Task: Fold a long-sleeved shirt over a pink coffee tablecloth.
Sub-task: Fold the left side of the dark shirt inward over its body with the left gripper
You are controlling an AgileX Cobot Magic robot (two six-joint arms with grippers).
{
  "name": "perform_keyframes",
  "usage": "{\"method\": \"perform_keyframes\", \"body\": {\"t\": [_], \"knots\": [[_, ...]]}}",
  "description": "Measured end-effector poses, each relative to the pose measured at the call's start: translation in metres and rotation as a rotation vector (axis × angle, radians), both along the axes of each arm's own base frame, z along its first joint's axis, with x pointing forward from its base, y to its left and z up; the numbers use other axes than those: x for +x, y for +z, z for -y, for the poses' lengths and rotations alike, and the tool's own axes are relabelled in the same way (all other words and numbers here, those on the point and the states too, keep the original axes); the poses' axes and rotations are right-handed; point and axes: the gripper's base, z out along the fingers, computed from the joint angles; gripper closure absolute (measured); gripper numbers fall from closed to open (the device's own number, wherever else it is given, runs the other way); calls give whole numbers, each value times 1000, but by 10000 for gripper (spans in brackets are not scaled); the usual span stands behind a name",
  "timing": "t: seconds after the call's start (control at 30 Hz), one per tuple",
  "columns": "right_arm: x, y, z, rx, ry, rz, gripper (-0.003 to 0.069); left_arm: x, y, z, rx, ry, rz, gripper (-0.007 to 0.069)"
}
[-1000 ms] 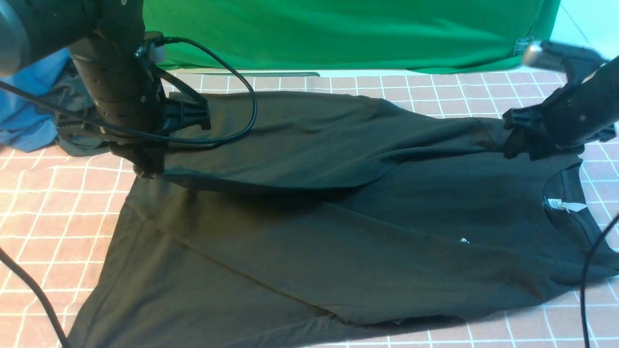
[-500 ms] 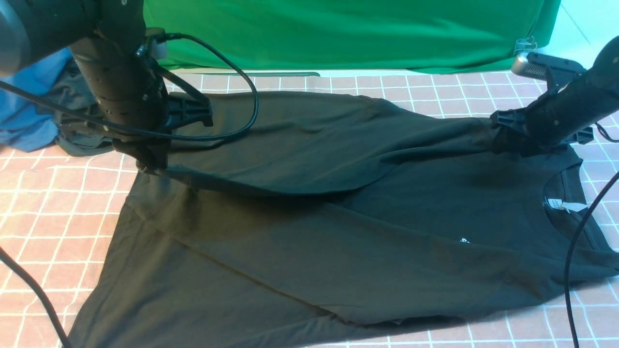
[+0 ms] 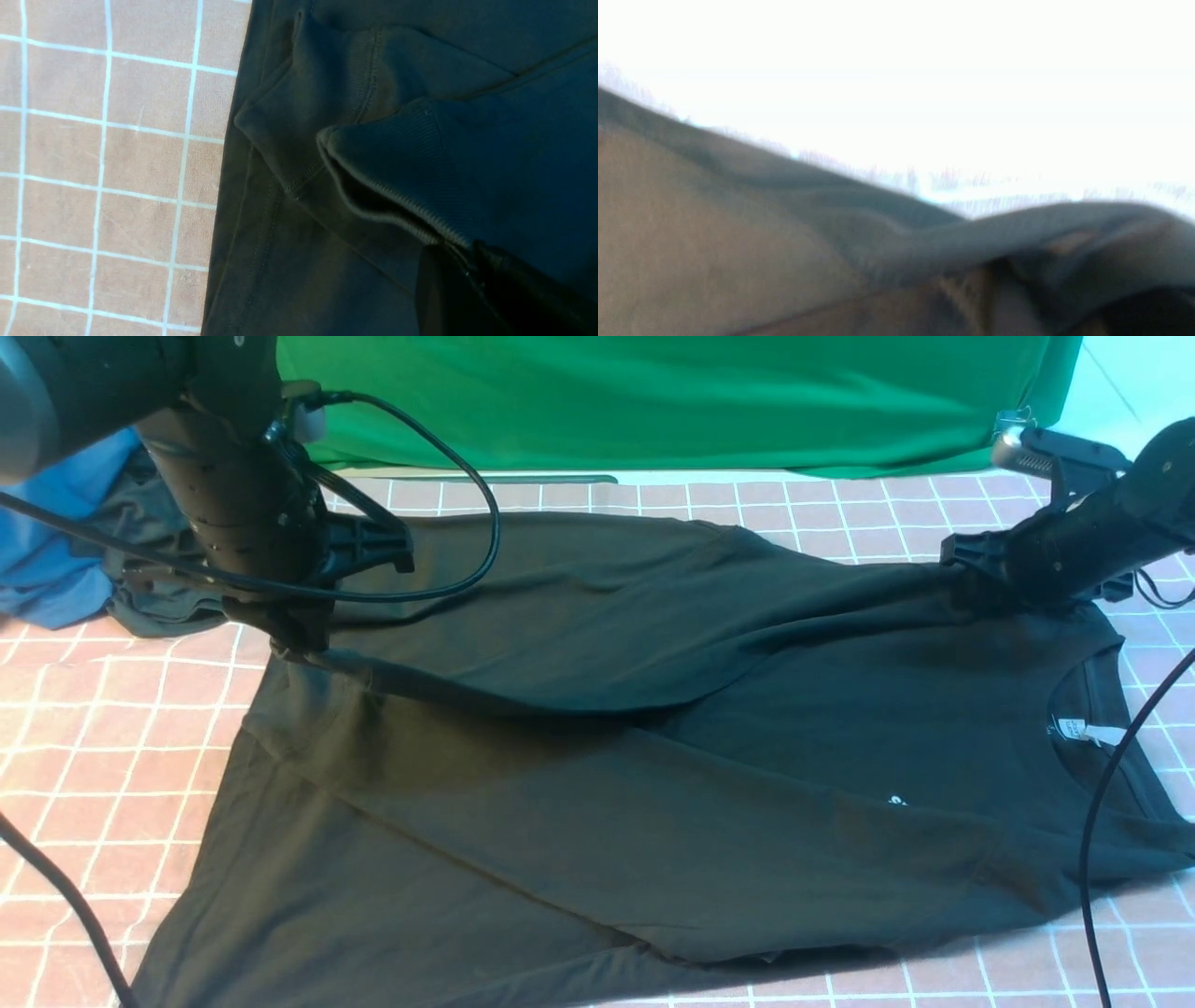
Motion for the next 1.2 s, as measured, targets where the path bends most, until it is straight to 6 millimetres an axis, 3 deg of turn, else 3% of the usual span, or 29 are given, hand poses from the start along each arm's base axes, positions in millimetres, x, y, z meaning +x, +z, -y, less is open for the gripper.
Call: {"method": "perform_keyframes", "body": {"t": [0.1,0.17,0.3,0.5,0.67,0.87,1.2], "knots": [[1,1,0,-15,11,18,557,0,0,0,0,0,1,578],[3,4,0,-22,30,21,598,0,0,0,2,-1,2,578],[4,13,1,-30,77,5,603,0,1,-2,18,-3,8,578],[7,35,19,-7,99,-35,604,-6,8,-4,26,3,1,578],[6,38,31,4,81,-47,604,-8,7,-4,33,5,-19,578],[4,37,31,12,88,-70,604,-9,6,-2,1,7,-34,578],[3,37,31,14,94,-79,597,-24,-28,-4,16,9,-164,578]]}}
